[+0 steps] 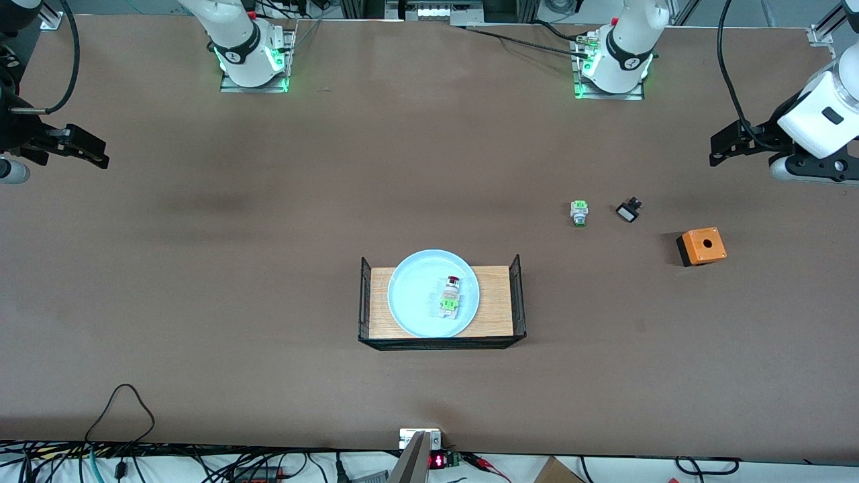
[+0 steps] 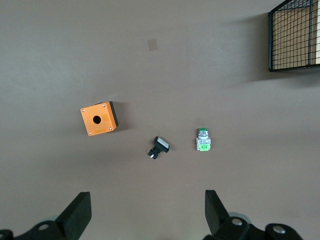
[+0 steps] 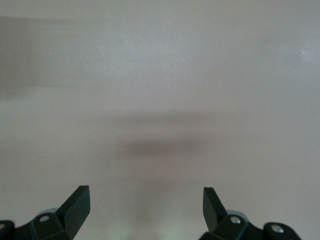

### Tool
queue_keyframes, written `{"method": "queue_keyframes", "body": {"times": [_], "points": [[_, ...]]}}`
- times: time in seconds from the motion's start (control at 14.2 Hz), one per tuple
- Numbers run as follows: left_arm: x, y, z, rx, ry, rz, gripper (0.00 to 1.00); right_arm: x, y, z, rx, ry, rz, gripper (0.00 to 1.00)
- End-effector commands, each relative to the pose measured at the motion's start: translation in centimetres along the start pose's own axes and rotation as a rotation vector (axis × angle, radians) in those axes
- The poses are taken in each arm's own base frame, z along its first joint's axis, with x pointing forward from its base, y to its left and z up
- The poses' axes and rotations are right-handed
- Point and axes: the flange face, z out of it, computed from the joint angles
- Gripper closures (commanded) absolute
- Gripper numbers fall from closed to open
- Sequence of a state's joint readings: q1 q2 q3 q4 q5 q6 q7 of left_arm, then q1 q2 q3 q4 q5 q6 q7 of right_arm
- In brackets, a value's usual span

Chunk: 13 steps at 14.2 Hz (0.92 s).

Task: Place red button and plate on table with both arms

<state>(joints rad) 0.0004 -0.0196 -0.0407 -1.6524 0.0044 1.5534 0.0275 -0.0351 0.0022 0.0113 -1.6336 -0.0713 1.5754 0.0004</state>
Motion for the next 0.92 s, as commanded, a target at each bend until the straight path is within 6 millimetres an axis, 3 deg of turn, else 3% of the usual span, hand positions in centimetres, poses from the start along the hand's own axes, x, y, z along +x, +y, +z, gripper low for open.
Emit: {"method": "queue_keyframes", "body": {"times": [0.0,0.85], "points": [[0.18,-0.18,-0.53,-0.004,-0.008,0.012,0.0,-0.33,-0.1,-0.72,0.018,0.007,-0.002,0.0],[-0.51,0.67,-0.34,-0.035,-0.093,0.023,0.0,-0.31,-0.18,-0.66,0.017,0.007,-0.003,0.0]]}}
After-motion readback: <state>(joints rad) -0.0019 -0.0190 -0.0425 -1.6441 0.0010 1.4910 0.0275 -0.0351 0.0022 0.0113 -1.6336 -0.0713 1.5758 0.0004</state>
